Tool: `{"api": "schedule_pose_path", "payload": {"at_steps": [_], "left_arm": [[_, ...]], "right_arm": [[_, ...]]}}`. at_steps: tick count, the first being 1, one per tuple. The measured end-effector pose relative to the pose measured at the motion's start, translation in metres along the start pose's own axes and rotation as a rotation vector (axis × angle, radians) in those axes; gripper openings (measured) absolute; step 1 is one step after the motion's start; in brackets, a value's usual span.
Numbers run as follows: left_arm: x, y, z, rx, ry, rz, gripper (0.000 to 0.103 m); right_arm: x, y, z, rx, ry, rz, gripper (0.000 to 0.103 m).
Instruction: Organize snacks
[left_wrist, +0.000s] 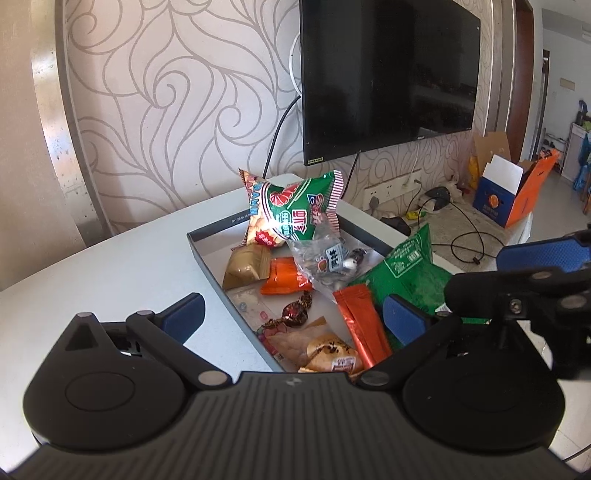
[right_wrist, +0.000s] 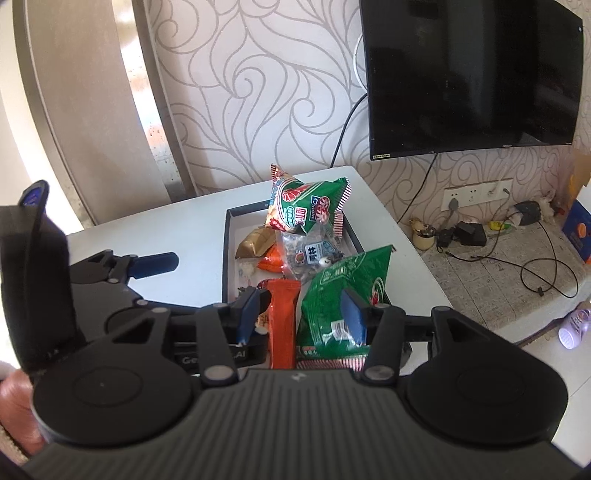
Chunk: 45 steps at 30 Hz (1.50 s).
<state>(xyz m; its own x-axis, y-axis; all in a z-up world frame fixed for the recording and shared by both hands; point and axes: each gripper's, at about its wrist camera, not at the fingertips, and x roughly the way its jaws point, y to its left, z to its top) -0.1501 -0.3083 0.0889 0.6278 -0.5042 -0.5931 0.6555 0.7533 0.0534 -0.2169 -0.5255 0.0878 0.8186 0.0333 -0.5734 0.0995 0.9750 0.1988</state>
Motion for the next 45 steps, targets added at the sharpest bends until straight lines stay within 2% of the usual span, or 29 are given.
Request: {"api": "schedule_pose_path", "payload": {"at_steps": [3,7,10,13,16,20,25,29,37,45], "left_arm": [[-0.003,0.001,-0.005,-0.002,0.027,-0.019,0.103],[-0.012,0.002,-0.014,0.016,0.011,-0.037,0.103],[-0.017,-0.005,-0.018,0.068,0.024,-0.013,0.103],[-0.025,-0.012,-0.02,0.1,0.028,-0.036,0.103],[-0.03,-0.017,-0.022,0.1,0.046,-0.025,0.103],[-0.042,-0.015,-0.024,0.061,0.037,0.019,0.103],[-0.058,-0.011,-0.017,-0.077,-0.007,0.115,0.103],[-0.072,-0.023,-0.011,-0.154,-0.044,0.176,0.103],[-0.089,-0.065,-0.013,-0.165,-0.05,0.233,0.103],[-0.101,-0.105,-0.021,-0.195,-0.043,0.27,0.103]], "right_arm": [[-0.008,0.007,-0.007,0.011,-0.001,-0.011,0.052],[-0.02,0.018,-0.016,0.032,-0.004,-0.033,0.052],[-0.036,0.022,-0.026,0.071,-0.002,-0.062,0.052],[-0.053,0.022,-0.036,0.106,-0.005,-0.097,0.06],[-0.069,0.019,-0.044,0.147,-0.011,-0.104,0.061],[-0.08,0.013,-0.048,0.146,-0.001,-0.089,0.061],[-0.089,-0.001,-0.048,0.102,0.013,-0.038,0.061],[-0.096,-0.012,-0.049,0.027,0.053,0.014,0.061],[-0.111,-0.031,-0.063,-0.093,0.102,0.09,0.061],[-0.12,-0.057,-0.077,-0.153,0.143,0.148,0.065]]}}
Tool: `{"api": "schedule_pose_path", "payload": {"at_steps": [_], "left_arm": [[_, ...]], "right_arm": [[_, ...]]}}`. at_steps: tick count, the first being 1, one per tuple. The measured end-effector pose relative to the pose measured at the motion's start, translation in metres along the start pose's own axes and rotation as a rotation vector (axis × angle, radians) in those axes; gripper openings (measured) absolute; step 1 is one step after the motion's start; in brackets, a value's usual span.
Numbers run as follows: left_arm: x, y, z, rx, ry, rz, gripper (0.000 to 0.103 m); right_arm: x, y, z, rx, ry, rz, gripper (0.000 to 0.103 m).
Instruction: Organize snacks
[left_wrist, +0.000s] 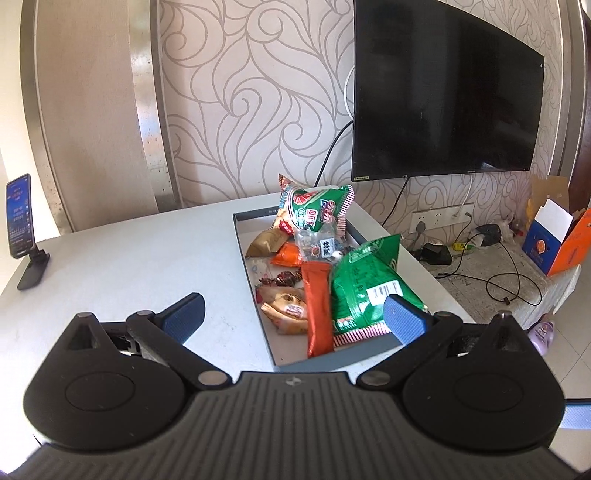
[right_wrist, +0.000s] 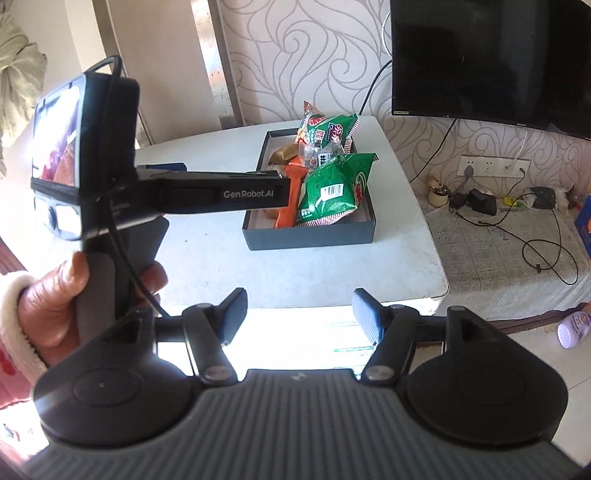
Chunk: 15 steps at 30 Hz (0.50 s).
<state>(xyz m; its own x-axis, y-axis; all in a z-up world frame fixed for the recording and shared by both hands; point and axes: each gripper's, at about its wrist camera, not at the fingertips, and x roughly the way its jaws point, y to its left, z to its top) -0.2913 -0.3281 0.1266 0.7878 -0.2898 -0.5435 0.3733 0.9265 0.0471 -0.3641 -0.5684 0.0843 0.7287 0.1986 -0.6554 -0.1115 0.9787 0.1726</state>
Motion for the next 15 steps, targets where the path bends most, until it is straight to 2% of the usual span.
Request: {"api": "schedule_pose_path", "payload": {"at_steps": [8,15], "left_arm": [[-0.016,-0.022,-0.02,-0.017,0.032,0.029,0.103],[-0.027,-0.024,-0.026,-0.004,0.032,0.044,0.103]], "right_arm": [[-0.008,-0.027,-0.006,-0.041,-0.015,-0.009,0.065],[-0.006,-0.03,-0.011,-0.068,0.004,0.022,0.065]]}}
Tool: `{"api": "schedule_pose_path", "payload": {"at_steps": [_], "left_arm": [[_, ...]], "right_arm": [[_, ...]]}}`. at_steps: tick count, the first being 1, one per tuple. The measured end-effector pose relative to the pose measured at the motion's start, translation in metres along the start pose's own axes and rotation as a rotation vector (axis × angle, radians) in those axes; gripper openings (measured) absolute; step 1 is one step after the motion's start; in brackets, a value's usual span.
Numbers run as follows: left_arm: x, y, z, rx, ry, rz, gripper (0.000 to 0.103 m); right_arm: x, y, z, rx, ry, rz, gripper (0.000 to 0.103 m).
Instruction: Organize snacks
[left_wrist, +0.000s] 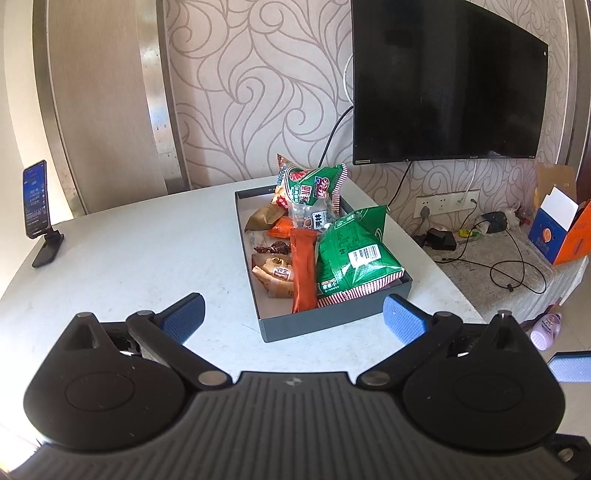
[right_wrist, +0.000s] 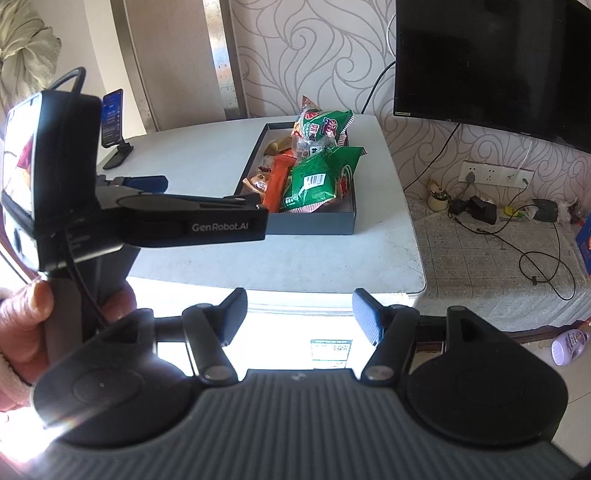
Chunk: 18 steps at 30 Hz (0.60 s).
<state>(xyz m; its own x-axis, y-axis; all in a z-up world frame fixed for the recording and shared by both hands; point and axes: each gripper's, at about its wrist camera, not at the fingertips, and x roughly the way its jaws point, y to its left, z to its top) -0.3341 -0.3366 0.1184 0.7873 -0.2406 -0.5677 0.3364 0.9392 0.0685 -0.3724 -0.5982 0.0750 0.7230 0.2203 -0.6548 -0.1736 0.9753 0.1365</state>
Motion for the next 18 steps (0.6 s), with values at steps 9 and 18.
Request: {"api": "schedule_pose_path", "payload": {"at_steps": [9,18], "left_arm": [[0.0016,0.0084,0.002,-0.023,0.004,-0.011,0.103],[0.0079,0.0058,-0.0032,0.004,0.019,-0.025,0.103]], "right_arm": [[-0.0008,0.0036,-0.0009,-0.005,0.012,0.014,0.065],[0.001,0.0049,-0.0022,-0.005,0.019,0.016,0.065]]}}
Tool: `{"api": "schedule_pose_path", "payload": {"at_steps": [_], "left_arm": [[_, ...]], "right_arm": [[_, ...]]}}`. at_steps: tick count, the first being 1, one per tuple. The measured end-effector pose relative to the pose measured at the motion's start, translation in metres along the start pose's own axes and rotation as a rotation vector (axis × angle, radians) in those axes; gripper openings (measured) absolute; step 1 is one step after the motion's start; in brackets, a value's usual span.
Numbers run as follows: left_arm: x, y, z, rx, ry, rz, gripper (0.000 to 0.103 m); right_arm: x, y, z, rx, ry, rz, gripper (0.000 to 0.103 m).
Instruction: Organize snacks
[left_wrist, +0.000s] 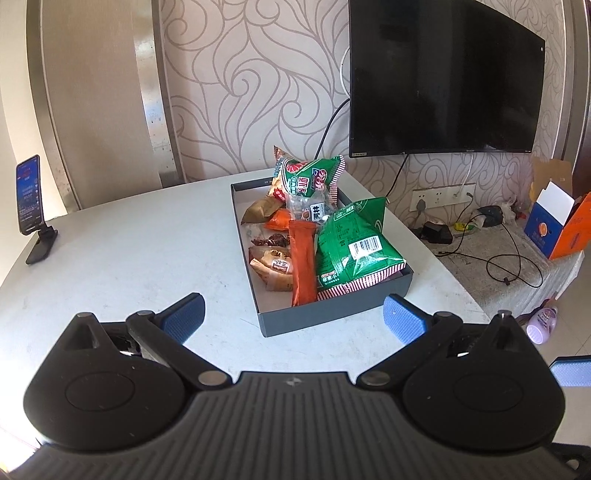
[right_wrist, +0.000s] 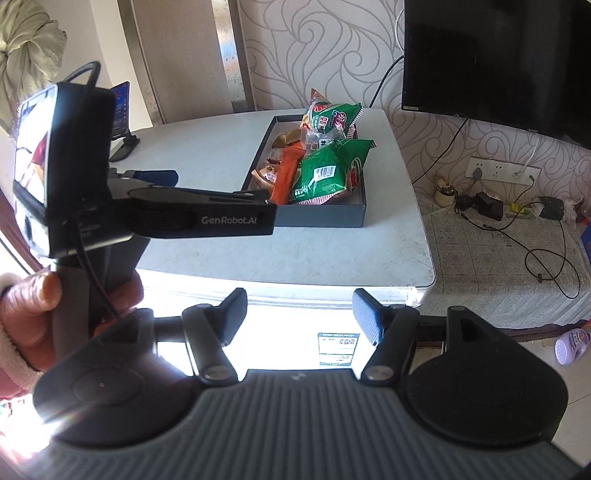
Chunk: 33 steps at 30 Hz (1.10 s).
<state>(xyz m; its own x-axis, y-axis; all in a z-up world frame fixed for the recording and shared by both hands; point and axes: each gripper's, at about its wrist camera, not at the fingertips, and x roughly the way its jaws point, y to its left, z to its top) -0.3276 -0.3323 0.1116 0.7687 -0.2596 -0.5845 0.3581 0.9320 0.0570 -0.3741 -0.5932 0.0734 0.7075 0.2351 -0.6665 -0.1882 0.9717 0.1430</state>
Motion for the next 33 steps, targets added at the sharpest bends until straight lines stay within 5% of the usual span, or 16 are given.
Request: {"api": "schedule_pose_path", "payload": {"at_steps": [33], "left_arm": [[0.0094,-0.0035,0.0016,0.0,0.004,-0.009,0.103]], "right_arm": [[0.0072,-0.0031,-0.0011,0.008,0.024,0.02,0.065]]}}
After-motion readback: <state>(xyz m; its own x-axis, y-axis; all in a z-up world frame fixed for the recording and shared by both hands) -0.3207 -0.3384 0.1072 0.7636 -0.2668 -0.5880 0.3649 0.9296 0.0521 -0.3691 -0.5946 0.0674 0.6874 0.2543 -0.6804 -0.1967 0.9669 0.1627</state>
